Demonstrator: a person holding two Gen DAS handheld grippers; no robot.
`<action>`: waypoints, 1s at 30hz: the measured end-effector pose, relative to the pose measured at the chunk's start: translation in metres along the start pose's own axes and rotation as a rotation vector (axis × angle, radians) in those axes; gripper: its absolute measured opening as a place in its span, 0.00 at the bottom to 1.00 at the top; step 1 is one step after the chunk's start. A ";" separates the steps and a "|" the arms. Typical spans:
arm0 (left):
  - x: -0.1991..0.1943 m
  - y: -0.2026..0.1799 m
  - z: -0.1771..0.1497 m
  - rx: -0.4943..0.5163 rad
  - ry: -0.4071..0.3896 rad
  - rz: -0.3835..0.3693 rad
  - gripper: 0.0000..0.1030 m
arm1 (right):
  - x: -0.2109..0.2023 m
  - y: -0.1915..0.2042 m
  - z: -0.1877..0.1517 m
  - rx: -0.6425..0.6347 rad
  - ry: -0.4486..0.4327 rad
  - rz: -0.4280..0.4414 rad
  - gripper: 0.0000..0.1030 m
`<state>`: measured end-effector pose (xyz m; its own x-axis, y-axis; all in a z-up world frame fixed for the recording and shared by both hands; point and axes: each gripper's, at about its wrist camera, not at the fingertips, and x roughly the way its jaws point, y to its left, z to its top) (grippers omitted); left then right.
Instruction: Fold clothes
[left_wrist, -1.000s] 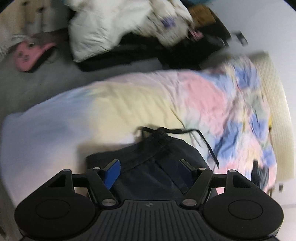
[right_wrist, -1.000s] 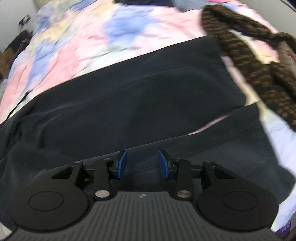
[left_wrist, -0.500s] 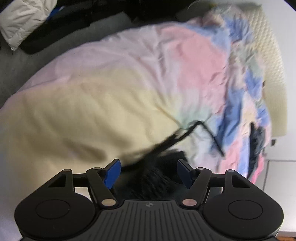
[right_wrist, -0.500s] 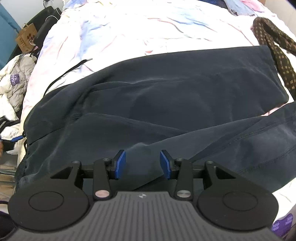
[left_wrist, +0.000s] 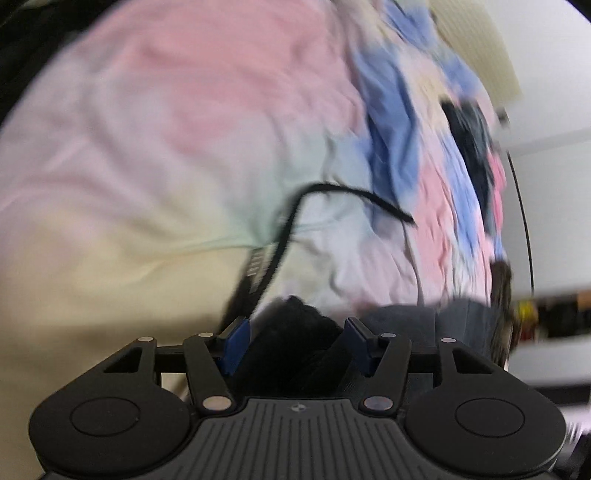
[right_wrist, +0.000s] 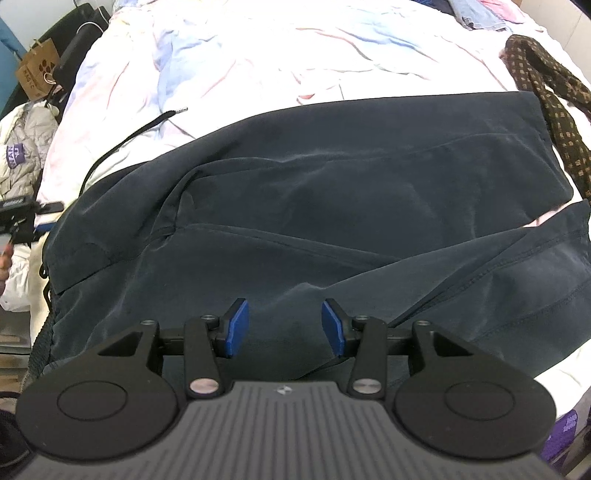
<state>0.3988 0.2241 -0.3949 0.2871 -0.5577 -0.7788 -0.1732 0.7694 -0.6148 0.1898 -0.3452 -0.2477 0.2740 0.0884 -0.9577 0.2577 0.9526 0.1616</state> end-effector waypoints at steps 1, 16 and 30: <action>0.009 -0.002 0.005 0.026 0.029 0.017 0.57 | 0.000 0.000 0.000 0.001 0.002 -0.004 0.44; 0.067 0.020 0.027 0.043 0.336 -0.275 0.46 | -0.004 -0.044 -0.020 0.174 0.047 -0.085 0.47; 0.080 0.020 0.019 -0.207 0.219 -0.139 0.11 | -0.011 -0.042 -0.004 0.142 0.033 -0.104 0.50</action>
<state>0.4363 0.2009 -0.4673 0.1161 -0.7237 -0.6803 -0.3410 0.6143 -0.7116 0.1726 -0.3847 -0.2446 0.2093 0.0031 -0.9778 0.4123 0.9065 0.0911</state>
